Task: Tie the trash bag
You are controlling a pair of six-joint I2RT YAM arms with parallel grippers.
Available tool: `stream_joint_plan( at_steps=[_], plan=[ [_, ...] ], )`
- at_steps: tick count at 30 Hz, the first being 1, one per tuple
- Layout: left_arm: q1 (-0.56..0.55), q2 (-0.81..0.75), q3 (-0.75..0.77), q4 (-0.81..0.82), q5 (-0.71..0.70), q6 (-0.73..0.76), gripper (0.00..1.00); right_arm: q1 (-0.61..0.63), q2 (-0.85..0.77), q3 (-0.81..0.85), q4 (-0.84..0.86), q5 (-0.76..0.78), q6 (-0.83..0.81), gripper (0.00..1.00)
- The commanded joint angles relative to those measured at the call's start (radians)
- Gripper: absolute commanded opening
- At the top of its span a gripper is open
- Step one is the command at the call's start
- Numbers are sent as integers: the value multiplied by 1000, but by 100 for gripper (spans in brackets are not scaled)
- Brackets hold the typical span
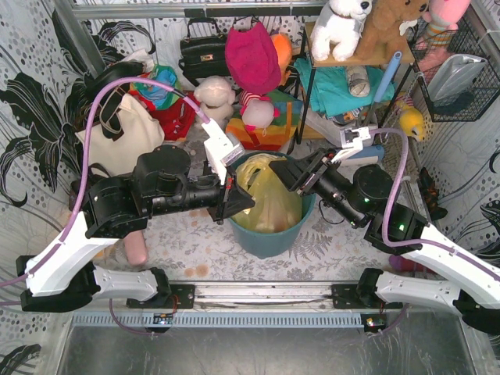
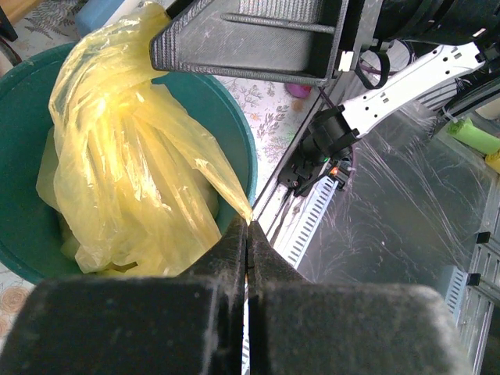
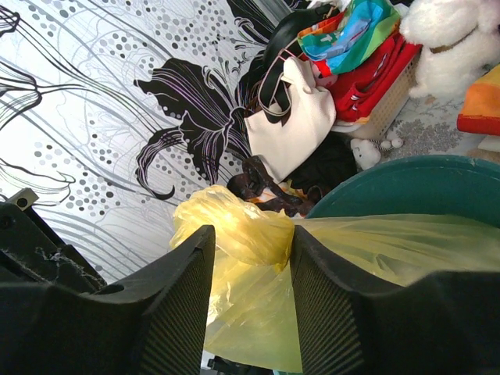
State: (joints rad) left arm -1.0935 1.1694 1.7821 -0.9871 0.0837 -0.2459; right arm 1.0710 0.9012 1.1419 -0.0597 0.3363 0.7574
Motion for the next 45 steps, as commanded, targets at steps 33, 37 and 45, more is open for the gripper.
stream_joint_plan(
  at_steps=[33,37,45],
  plan=[
    [-8,-58,-80,207,-147,-43,0,-4,-18,78,-128,-21,-30,0],
    [-8,-74,-89,248,-194,-49,0,-4,-30,89,-167,-59,-28,0],
    [-8,-72,-110,294,-183,-50,0,-5,-35,67,-198,-142,14,0]
  ],
)
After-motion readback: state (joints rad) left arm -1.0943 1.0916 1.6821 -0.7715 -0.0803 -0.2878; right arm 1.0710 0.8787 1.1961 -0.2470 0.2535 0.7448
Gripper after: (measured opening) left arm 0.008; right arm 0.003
